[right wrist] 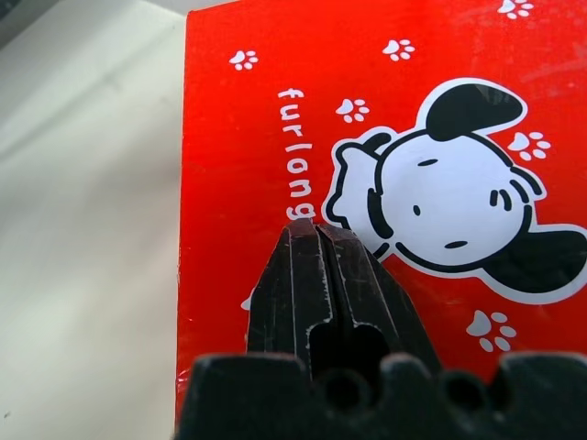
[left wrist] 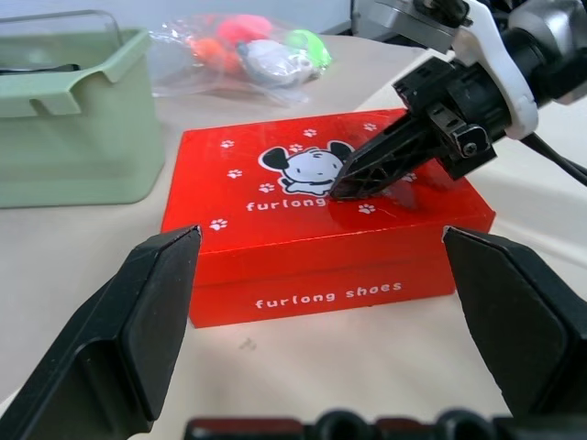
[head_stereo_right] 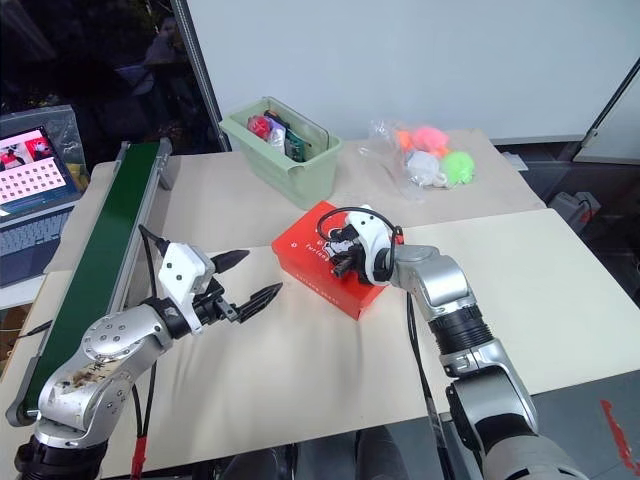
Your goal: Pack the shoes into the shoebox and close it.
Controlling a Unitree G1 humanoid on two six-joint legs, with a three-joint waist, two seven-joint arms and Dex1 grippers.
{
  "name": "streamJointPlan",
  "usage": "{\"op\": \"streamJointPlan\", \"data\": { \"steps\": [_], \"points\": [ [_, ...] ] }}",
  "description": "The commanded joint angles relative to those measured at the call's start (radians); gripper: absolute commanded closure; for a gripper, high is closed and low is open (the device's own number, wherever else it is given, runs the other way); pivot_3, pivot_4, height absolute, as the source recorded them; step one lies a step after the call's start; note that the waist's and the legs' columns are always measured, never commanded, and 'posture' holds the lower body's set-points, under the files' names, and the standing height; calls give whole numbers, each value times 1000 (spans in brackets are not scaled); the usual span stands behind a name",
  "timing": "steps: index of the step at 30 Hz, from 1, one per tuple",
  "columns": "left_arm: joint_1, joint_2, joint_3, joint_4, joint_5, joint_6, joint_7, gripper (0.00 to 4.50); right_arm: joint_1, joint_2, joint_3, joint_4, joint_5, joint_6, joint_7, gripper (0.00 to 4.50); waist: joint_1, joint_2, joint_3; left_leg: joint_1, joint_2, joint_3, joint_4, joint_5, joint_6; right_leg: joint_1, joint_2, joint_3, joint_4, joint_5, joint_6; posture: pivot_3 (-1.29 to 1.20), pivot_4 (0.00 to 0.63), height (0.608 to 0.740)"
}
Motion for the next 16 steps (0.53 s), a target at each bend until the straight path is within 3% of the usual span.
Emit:
{"op": "streamJointPlan", "data": {
  "steps": [1,6,16],
  "points": [
    [-8,-27,56,21,5,-20,59,0,-36,16,-266,-117,81,-40,-134,4456,1,0,0,-2,0,0,0,0,0,-2,0,0,0,0,0,0,150,740],
    [9,-90,101,62,35,-34,161,0,-3,6,-447,-201,64,-159,-295,4456,9,0,0,-12,-1,-1,0,0,-1,-13,0,0,1,1,-1,0,150,740],
    [21,-190,120,77,34,-45,250,0,246,-23,-384,-327,-68,-319,-349,4456,10,0,0,-13,0,5,0,0,-1,-15,0,2,1,2,-3,0,150,740]
  ]
}}
